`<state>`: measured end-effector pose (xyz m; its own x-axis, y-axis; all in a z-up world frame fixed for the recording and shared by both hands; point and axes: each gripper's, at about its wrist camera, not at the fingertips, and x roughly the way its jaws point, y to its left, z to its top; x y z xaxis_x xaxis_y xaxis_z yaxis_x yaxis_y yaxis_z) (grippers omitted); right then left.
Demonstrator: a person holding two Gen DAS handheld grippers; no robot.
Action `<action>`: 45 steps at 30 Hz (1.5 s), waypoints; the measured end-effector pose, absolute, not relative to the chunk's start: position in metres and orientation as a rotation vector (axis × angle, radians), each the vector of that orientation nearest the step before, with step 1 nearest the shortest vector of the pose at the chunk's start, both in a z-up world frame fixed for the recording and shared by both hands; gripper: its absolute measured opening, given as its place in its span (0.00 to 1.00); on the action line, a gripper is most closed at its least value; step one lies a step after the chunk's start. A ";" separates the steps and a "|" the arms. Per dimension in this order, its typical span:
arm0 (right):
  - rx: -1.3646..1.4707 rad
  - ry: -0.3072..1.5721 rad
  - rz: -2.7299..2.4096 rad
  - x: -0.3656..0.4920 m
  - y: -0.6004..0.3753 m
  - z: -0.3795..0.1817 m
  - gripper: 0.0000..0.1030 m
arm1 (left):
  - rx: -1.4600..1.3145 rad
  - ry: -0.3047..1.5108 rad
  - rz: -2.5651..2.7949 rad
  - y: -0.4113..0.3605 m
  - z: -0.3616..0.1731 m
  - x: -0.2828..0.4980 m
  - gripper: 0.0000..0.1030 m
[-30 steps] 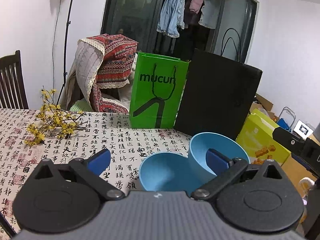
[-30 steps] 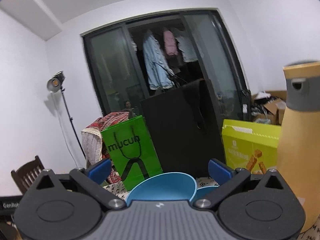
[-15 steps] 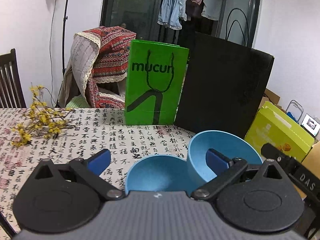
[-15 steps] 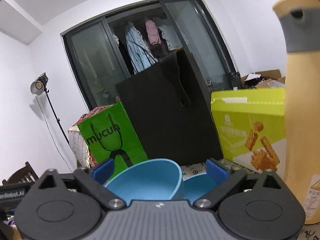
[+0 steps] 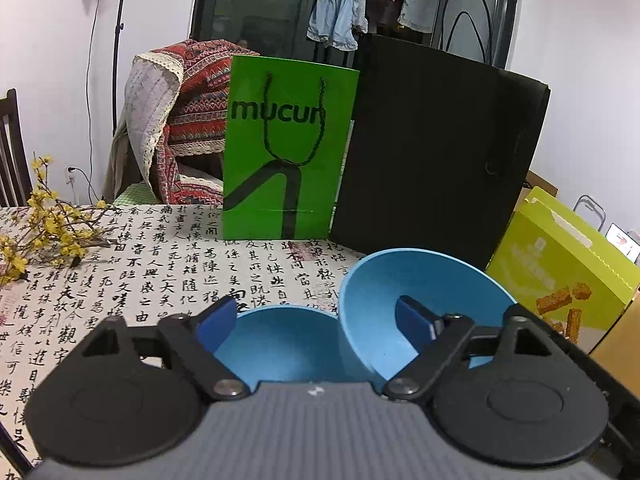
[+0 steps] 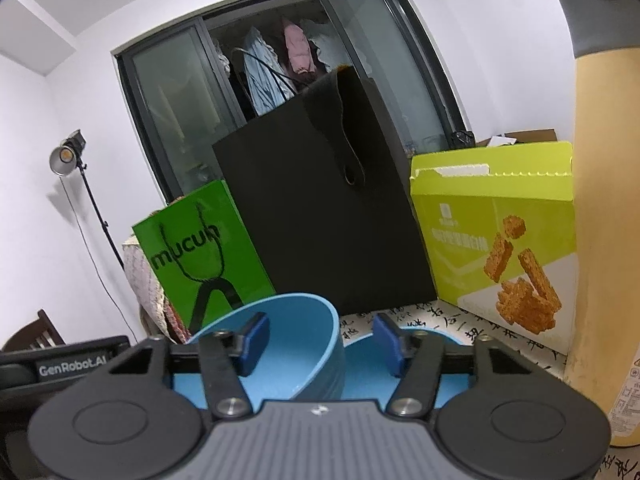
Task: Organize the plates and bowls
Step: 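Close the left gripper on the top blue bowl rim while the right gripper closes on it too, then lift the top blue bowl off the other bowls with both grippers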
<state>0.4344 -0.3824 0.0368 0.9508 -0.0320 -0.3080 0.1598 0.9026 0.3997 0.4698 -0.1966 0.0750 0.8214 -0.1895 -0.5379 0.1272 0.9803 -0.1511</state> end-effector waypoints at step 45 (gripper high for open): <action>0.461 0.312 -0.104 0.434 -0.376 0.030 0.22 | -0.118 0.562 -0.283 -0.201 0.072 0.457 0.25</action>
<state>0.4345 -0.3763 0.0296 0.9475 -0.0286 -0.3186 0.1684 0.8914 0.4209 0.4573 -0.2005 0.0721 0.8090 -0.2959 -0.5079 0.2320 0.9546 -0.1866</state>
